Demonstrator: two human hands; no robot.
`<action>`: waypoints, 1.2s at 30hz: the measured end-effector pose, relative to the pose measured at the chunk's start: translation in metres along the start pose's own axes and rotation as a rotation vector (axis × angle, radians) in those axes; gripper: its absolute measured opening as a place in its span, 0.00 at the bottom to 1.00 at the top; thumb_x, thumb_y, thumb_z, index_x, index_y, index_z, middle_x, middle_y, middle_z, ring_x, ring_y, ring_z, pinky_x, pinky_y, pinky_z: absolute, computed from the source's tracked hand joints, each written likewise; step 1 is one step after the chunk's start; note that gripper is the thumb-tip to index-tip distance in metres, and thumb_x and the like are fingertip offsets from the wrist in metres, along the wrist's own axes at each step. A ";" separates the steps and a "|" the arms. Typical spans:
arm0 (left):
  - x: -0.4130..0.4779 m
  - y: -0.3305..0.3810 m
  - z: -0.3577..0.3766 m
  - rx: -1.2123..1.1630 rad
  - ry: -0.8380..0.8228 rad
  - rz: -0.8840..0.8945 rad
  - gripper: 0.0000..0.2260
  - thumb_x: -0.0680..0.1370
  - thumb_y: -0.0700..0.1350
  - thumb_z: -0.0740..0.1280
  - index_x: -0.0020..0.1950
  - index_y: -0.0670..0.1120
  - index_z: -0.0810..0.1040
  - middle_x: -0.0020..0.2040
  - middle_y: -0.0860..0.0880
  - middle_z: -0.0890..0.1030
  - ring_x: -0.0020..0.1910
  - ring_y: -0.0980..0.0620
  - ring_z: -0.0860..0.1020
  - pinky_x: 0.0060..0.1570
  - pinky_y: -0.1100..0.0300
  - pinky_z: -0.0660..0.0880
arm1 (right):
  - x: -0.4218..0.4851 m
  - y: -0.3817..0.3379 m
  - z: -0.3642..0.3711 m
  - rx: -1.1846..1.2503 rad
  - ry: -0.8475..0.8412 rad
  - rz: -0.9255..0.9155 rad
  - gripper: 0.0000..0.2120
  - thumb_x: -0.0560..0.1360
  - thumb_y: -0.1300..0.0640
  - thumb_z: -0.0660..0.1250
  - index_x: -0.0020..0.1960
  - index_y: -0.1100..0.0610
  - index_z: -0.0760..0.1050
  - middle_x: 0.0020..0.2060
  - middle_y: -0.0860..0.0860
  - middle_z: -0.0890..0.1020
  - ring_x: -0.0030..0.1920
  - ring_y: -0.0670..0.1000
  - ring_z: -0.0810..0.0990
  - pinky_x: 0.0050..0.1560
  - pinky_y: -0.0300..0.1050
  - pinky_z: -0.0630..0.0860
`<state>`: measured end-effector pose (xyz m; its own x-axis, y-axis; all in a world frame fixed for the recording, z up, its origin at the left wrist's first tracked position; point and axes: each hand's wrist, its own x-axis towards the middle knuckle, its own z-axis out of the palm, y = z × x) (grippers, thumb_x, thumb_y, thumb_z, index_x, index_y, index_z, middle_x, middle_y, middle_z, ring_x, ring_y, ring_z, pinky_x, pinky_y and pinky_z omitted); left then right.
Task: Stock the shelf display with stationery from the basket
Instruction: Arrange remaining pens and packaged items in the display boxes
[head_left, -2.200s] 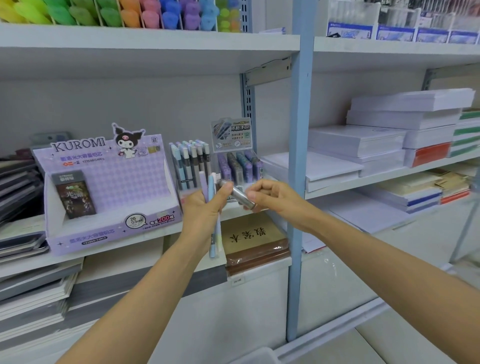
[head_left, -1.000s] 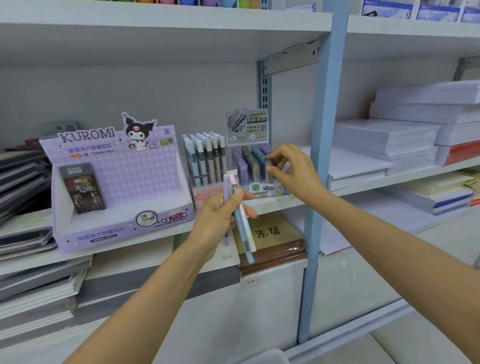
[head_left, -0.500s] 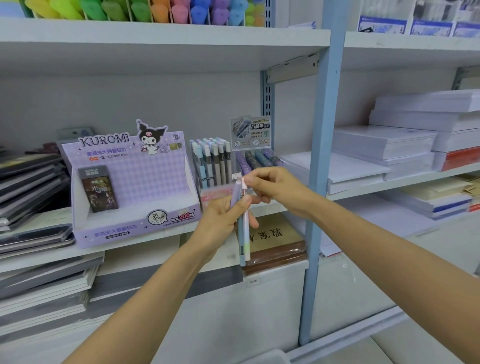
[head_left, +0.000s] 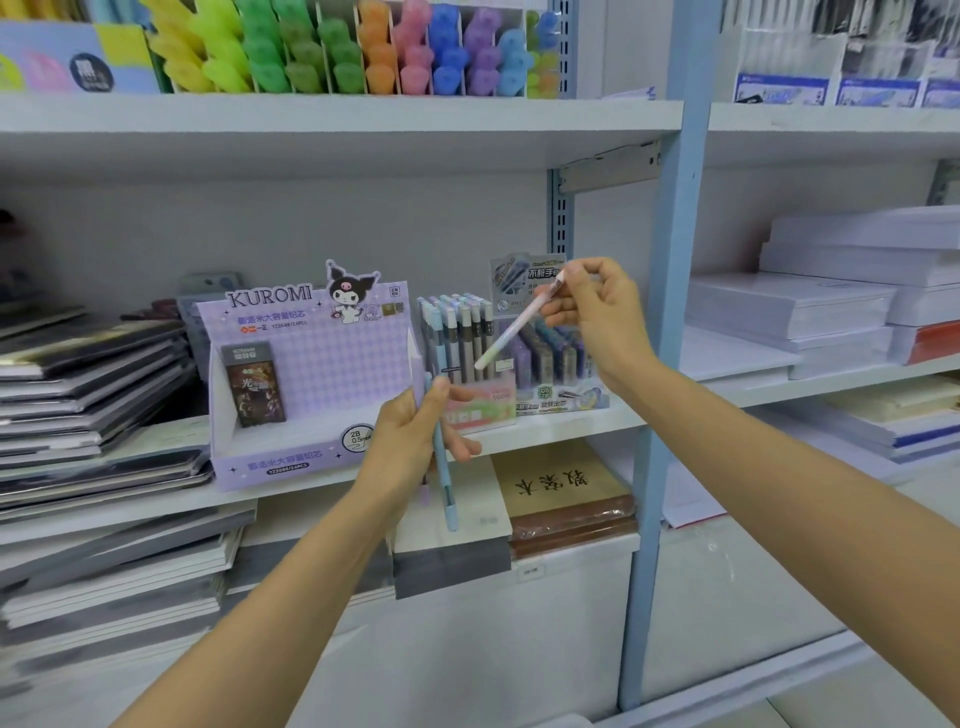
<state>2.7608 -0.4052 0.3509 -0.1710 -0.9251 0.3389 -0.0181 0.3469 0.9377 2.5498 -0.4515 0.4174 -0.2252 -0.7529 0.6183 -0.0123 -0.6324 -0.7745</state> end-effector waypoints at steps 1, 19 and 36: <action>0.001 0.000 -0.003 -0.006 0.005 0.004 0.17 0.83 0.54 0.55 0.53 0.45 0.79 0.24 0.48 0.77 0.37 0.47 0.84 0.29 0.69 0.74 | 0.004 0.000 0.002 -0.013 0.015 -0.017 0.05 0.83 0.59 0.58 0.49 0.58 0.70 0.47 0.65 0.82 0.34 0.48 0.81 0.36 0.38 0.79; 0.023 -0.011 -0.019 -0.070 -0.050 -0.043 0.11 0.84 0.40 0.56 0.54 0.45 0.78 0.30 0.53 0.70 0.28 0.56 0.66 0.30 0.64 0.66 | 0.020 0.034 0.030 -0.392 -0.135 -0.226 0.04 0.82 0.58 0.59 0.49 0.55 0.70 0.38 0.52 0.84 0.36 0.48 0.83 0.39 0.41 0.80; 0.022 -0.012 -0.025 -0.059 -0.052 -0.014 0.12 0.83 0.47 0.58 0.62 0.45 0.77 0.26 0.57 0.63 0.24 0.58 0.61 0.25 0.67 0.63 | 0.032 0.031 0.042 -0.503 -0.271 -0.256 0.05 0.82 0.59 0.60 0.50 0.60 0.71 0.37 0.54 0.83 0.36 0.46 0.83 0.39 0.40 0.81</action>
<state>2.7822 -0.4337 0.3496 -0.2218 -0.9202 0.3226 0.0370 0.3226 0.9458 2.5828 -0.5023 0.4187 0.1000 -0.6501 0.7532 -0.5048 -0.6855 -0.5247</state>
